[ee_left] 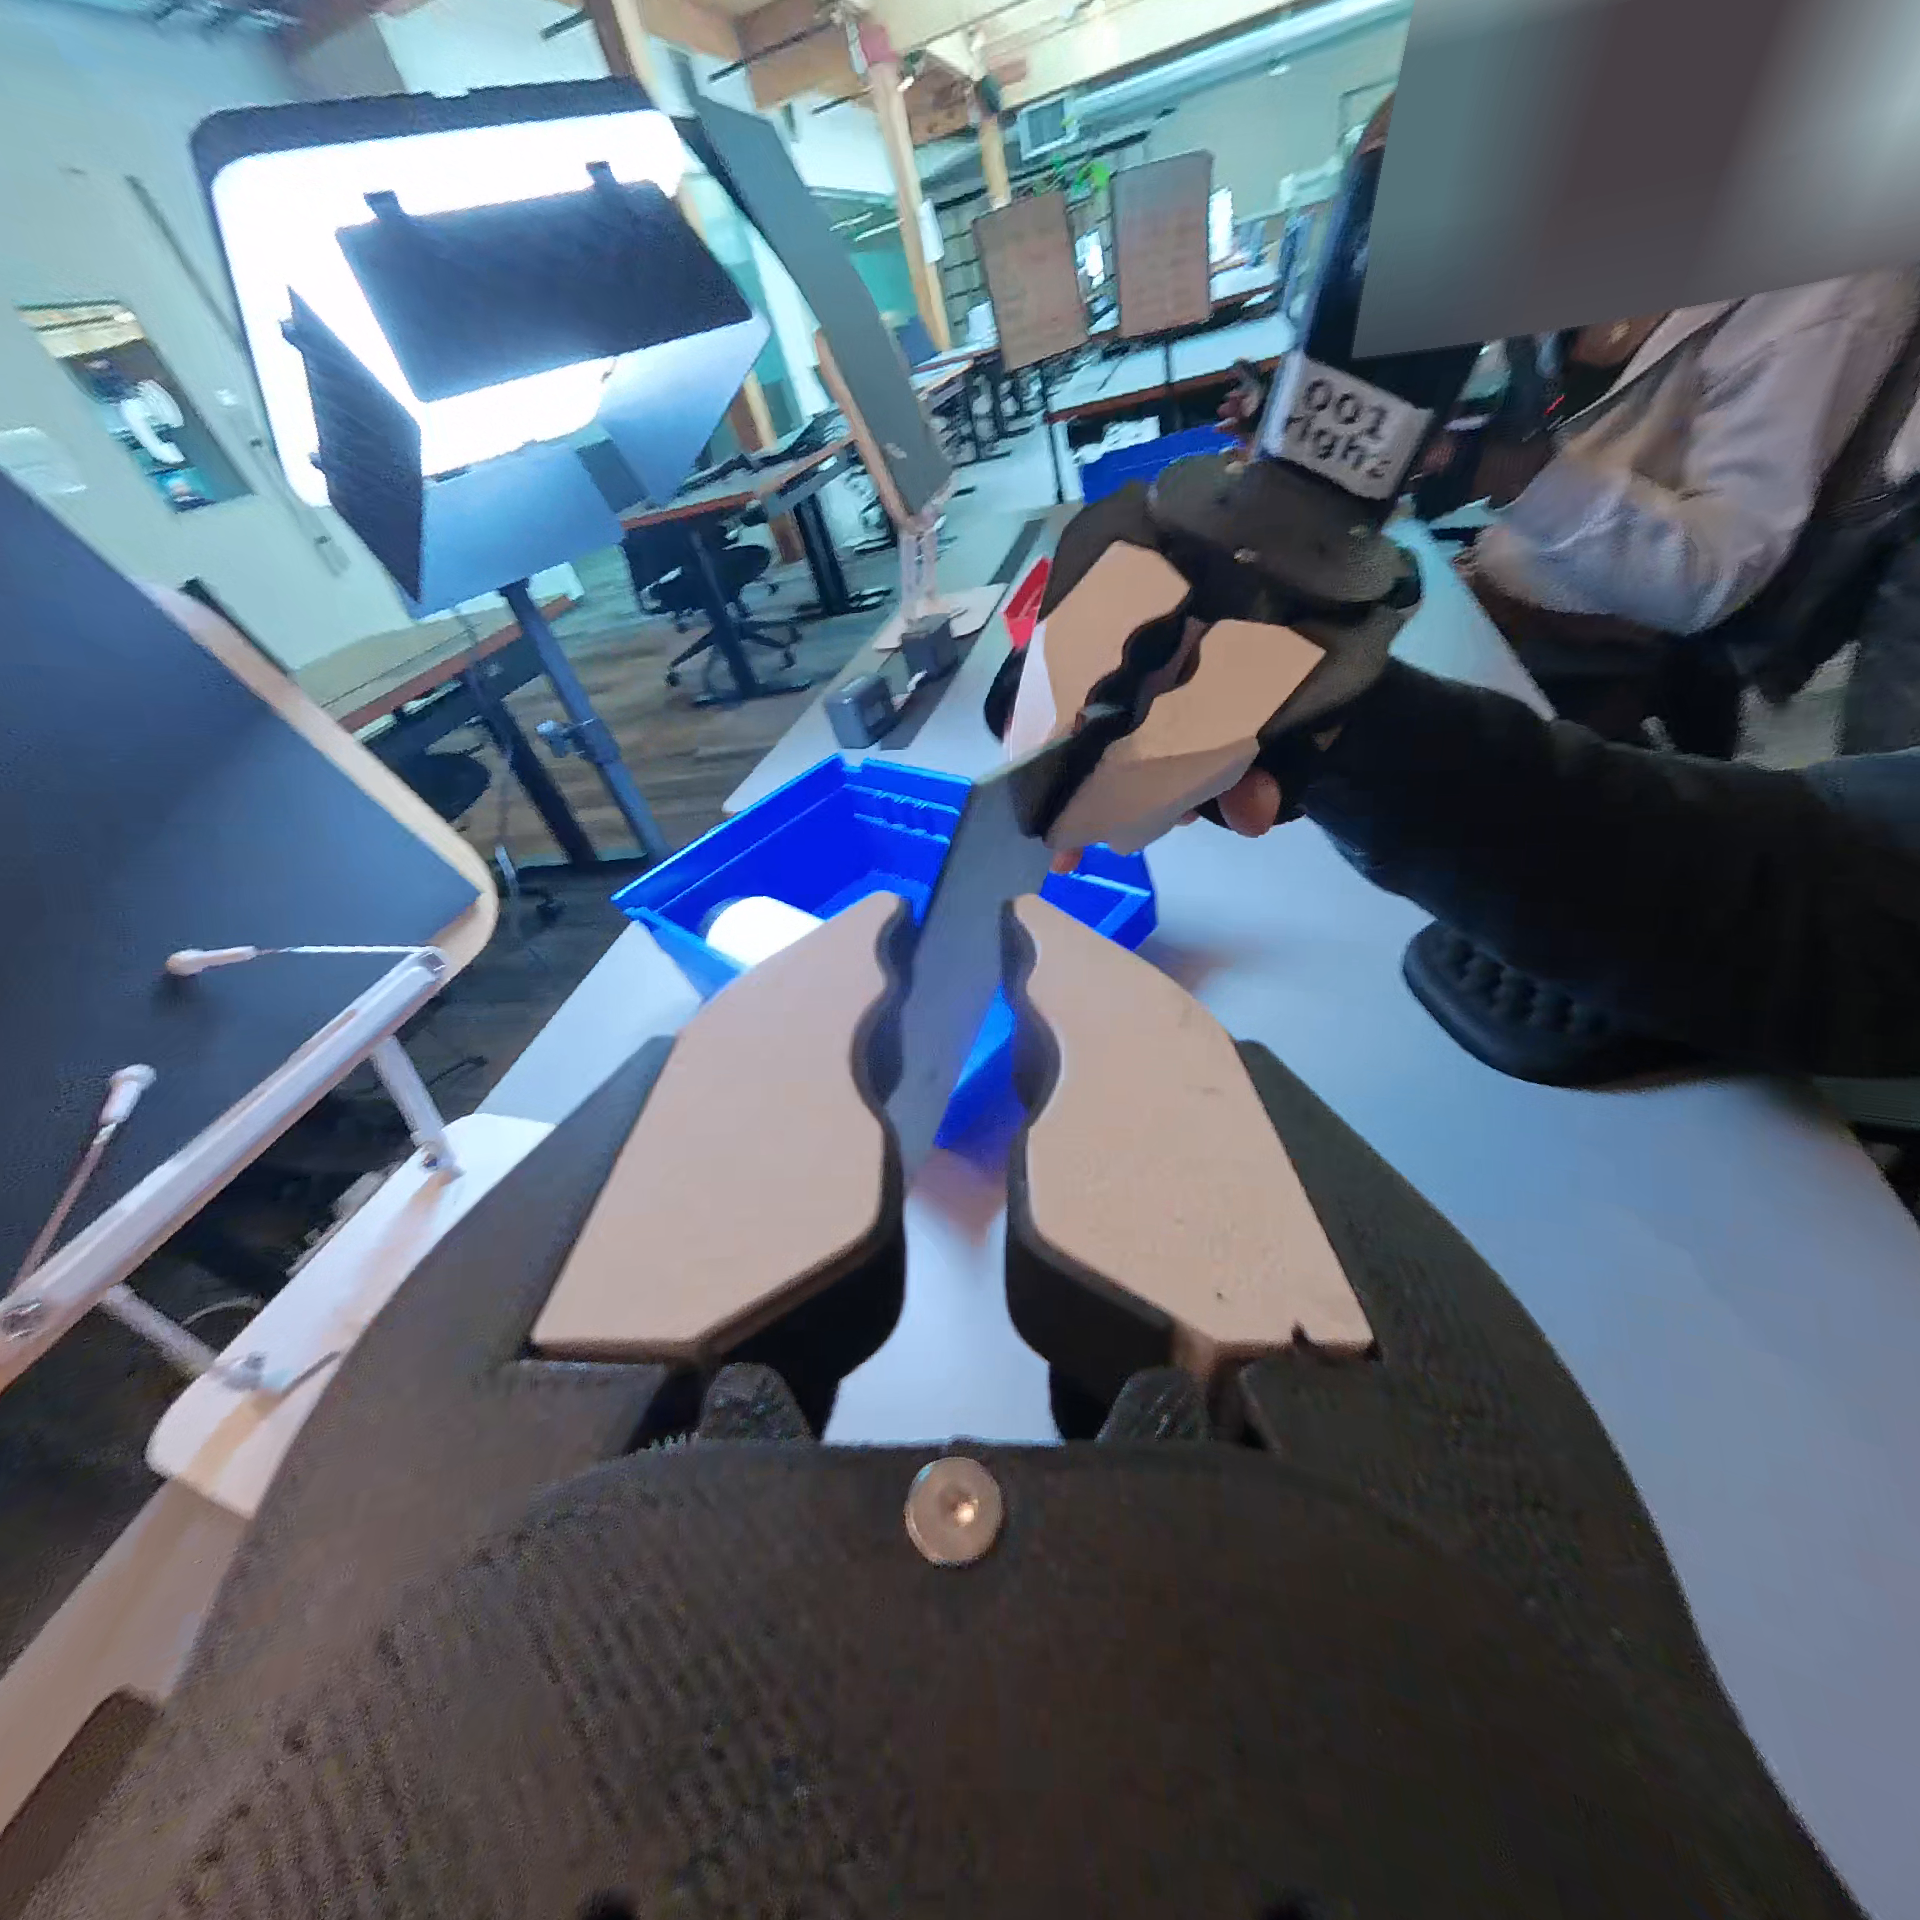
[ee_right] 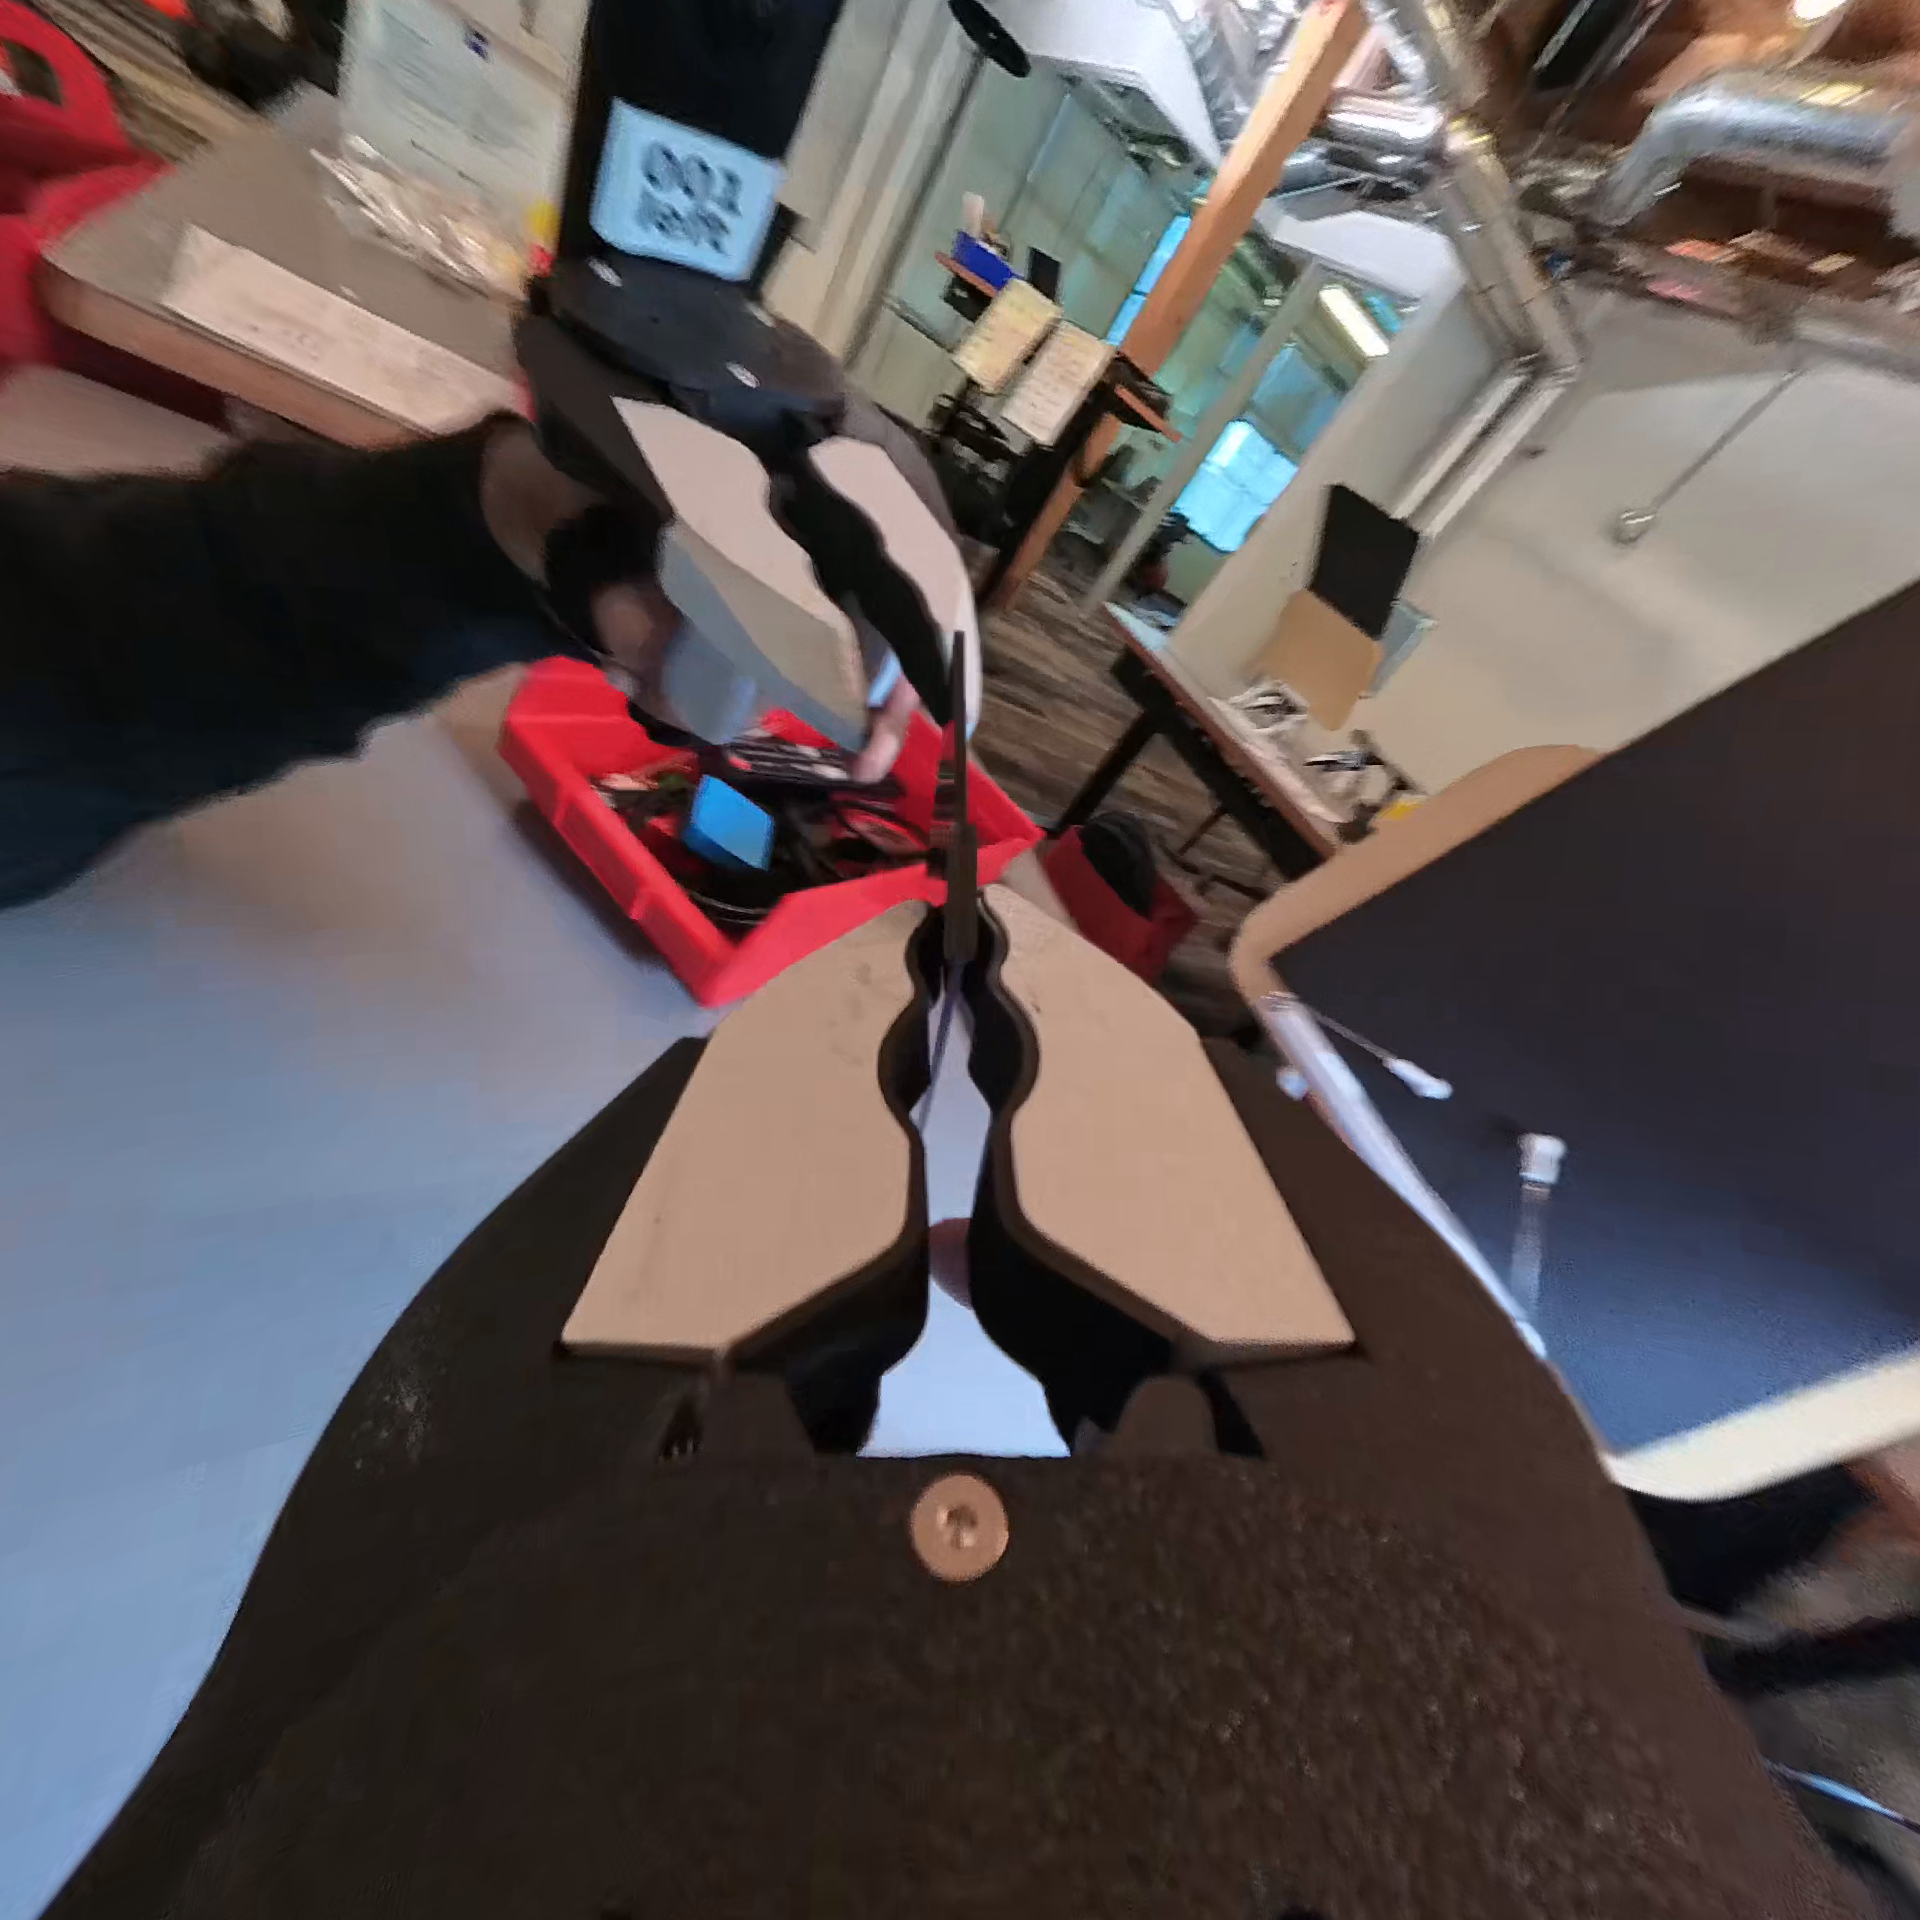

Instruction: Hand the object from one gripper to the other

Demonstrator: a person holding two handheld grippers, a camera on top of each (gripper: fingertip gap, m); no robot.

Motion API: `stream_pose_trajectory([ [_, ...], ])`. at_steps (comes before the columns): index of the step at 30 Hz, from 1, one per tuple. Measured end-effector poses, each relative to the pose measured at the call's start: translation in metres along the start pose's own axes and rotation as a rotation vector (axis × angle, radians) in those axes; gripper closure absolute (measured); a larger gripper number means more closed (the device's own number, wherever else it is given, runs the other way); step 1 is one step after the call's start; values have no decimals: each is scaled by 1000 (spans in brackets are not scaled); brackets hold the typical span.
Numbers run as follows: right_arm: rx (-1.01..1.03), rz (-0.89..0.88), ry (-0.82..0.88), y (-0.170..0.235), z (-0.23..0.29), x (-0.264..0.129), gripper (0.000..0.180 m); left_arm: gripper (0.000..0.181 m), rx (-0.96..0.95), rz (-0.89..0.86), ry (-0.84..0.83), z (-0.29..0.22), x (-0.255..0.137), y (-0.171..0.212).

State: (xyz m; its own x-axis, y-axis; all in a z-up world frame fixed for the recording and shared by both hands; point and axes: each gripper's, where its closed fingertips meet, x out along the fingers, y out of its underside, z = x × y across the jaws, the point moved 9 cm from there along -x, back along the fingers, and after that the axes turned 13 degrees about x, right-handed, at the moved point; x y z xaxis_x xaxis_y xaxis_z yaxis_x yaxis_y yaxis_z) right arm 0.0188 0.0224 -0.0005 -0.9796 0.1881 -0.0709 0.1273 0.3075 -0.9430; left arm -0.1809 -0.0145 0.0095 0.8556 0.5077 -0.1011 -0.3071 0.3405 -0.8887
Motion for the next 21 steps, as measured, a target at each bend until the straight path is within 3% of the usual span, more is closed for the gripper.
stream_pose_trajectory([
  [3,-240,-15,221,-2,0,1,177,155,-94,-3,-13,3,-7,-6],
  [6,-523,-6,423,2,4,7,177,153,-308,-111,-7,13,-9,-3],
  [11,-862,-13,655,20,13,29,177,146,-710,-327,-4,22,19,20],
  [15,-959,-8,668,46,20,50,177,154,-781,-314,-118,25,32,43],
  [18,-917,3,672,59,15,54,177,163,-750,-247,-155,28,34,57],
  [21,-814,39,700,59,10,55,166,168,-781,-327,-185,29,37,66],
])
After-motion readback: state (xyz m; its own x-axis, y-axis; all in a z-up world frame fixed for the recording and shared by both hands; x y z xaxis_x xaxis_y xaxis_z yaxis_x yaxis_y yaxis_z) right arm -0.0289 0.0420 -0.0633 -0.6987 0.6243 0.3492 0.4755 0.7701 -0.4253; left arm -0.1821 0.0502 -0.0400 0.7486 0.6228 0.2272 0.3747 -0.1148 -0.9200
